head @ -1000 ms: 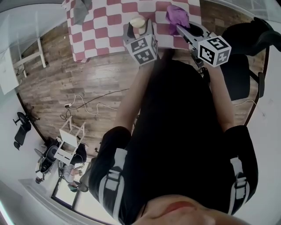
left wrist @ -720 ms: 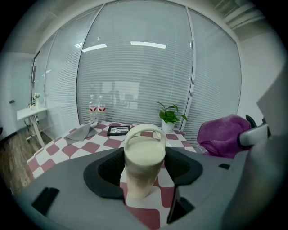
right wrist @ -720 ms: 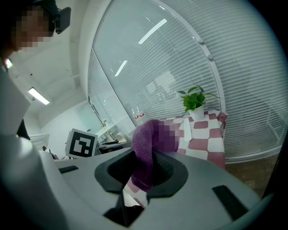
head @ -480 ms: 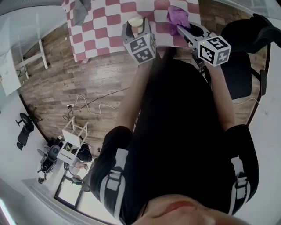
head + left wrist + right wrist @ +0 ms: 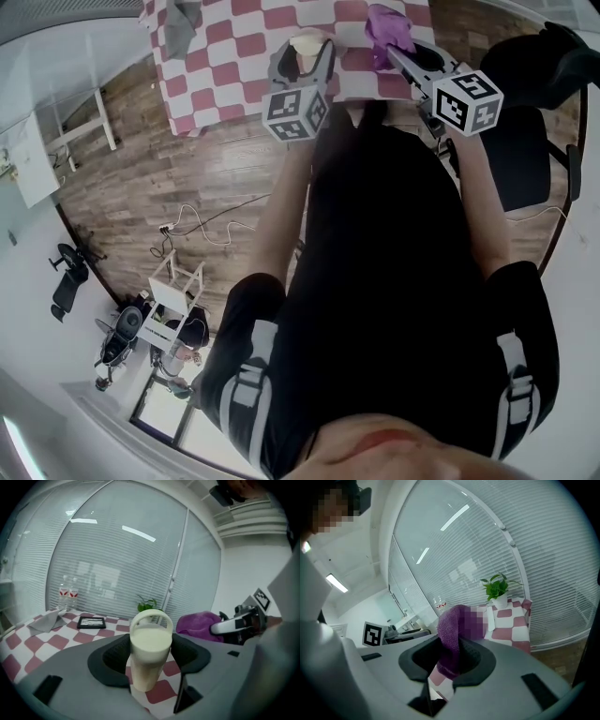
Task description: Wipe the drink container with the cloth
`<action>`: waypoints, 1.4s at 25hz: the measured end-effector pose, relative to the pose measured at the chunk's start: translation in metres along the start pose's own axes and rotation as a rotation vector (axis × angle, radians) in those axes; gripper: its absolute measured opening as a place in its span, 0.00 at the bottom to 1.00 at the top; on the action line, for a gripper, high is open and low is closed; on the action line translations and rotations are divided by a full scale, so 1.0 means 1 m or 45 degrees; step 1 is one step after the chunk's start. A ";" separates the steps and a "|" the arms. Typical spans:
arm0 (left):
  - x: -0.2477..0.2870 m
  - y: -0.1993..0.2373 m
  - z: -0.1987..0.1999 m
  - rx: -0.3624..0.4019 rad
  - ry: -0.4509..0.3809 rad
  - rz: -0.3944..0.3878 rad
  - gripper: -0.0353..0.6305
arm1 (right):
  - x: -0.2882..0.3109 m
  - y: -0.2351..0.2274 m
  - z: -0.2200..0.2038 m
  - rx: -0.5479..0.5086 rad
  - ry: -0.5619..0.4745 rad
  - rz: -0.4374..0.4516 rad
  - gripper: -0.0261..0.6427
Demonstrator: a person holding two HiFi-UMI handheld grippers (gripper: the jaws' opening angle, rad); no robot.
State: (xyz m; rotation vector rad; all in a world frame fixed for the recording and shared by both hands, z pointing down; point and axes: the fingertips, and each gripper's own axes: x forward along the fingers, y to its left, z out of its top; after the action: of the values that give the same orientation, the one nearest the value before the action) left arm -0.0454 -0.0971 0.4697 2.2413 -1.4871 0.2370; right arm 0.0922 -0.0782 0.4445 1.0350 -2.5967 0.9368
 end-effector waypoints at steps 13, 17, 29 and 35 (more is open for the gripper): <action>-0.004 -0.024 -0.030 0.162 -0.069 -0.312 0.50 | -0.019 -0.025 0.005 0.035 -0.056 -0.080 0.19; -0.016 -0.017 -0.035 0.147 -0.072 -0.324 0.50 | -0.005 -0.009 0.009 0.025 -0.058 -0.004 0.19; -0.049 -0.014 -0.057 0.234 0.016 -0.383 0.49 | 0.010 0.087 0.099 0.145 -0.460 0.436 0.18; -0.056 -0.019 -0.063 0.337 0.050 -0.401 0.49 | 0.054 0.110 0.070 0.094 -0.293 0.517 0.18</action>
State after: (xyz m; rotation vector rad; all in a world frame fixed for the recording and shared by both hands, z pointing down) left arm -0.0442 -0.0161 0.5000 2.6233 -1.1147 0.3943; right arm -0.0180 -0.0902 0.3574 0.6731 -3.0593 1.0584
